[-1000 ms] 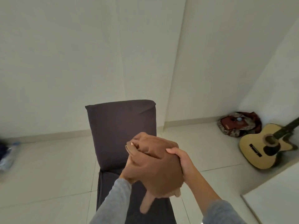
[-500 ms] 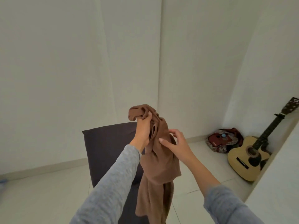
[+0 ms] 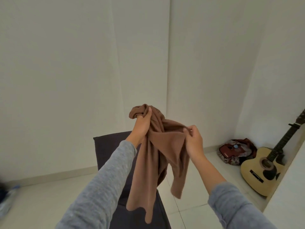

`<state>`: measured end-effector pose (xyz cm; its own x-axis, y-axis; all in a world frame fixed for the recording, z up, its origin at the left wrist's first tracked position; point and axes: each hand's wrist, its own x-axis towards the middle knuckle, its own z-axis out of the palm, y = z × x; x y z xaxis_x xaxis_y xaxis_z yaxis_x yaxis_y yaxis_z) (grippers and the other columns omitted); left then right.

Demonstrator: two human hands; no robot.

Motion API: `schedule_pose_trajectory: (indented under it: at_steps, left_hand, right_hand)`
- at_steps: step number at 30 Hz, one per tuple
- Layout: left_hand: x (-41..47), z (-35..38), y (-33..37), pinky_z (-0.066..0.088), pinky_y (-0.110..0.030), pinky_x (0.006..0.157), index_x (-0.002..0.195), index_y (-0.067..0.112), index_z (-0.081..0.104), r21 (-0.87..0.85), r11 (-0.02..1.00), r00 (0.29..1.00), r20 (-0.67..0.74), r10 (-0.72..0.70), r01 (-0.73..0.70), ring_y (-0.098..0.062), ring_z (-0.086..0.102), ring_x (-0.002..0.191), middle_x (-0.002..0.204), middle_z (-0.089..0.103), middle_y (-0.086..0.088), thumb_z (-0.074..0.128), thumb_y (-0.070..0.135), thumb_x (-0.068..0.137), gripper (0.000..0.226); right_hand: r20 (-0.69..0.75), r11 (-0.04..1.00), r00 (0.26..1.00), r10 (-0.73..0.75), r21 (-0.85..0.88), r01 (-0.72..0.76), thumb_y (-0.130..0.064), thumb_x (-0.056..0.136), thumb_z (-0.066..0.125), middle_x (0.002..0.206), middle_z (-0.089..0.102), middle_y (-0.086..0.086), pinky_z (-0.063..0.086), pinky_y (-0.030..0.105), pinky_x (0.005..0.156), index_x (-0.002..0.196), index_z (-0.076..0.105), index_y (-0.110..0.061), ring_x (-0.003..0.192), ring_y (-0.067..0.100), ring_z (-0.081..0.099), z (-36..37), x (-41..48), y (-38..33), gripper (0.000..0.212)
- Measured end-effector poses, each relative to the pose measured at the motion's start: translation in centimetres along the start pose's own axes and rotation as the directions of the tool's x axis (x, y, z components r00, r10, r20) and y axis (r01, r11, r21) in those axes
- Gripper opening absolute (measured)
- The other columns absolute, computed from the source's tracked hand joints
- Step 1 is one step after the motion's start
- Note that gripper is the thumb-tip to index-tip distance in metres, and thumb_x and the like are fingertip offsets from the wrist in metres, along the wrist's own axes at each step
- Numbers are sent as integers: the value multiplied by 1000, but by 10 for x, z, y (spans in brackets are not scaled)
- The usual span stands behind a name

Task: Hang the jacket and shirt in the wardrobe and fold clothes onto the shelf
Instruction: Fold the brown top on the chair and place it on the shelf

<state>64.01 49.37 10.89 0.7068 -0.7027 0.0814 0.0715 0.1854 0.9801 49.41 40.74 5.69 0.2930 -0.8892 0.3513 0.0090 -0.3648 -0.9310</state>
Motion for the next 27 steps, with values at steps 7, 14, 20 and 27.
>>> schedule_pose_trajectory:
  at_steps: [7, 14, 20, 27]
  left_hand:
    - [-4, -27, 4, 44, -27, 96, 125, 12, 50, 221, 974, 998, -18, 55, -50, -12, 56, 105, 115, 57, 4, 46, 46, 95, 46]
    - [-4, -33, 7, 49, -27, 82, 113, 5, 51, 123, 991, 987, -148, 70, -51, -17, 59, 90, 105, 59, -10, 52, 24, 96, 25]
    - [-22, 11, 28, 51, -27, 80, 99, 8, 60, -62, 990, 982, 133, 131, -123, -15, 62, 83, 88, 64, -6, 54, 13, 95, 9]
    - [-26, -13, 40, 43, -11, 74, 106, 9, 63, 555, 742, 925, 261, 274, -376, -9, 57, 95, 101, 61, 2, 59, 31, 92, 26]
  right_hand:
    - [-294, 959, 917, 269, 165, -229, -18, 98, 41, 73, 42, -4, 30, 27, 73, 82, 44, -14, 84, 19, 44, -27, 25, 0, 17]
    - [-132, 980, 977, 170, 131, -153, -13, 89, 50, 78, 46, -5, 33, 22, 60, 79, 46, -16, 86, 18, 45, -50, 24, -17, 11]
    - [599, 971, 769, 222, -209, -117, -38, 83, 67, 100, 59, -6, 41, 17, 56, 121, 47, -27, 76, 6, 58, -15, -12, -18, 44]
    - [596, 964, 769, 232, -248, -99, -33, 81, 70, 108, 69, -1, 51, 29, 87, 115, 65, -18, 96, 14, 65, -11, -4, -6, 38]
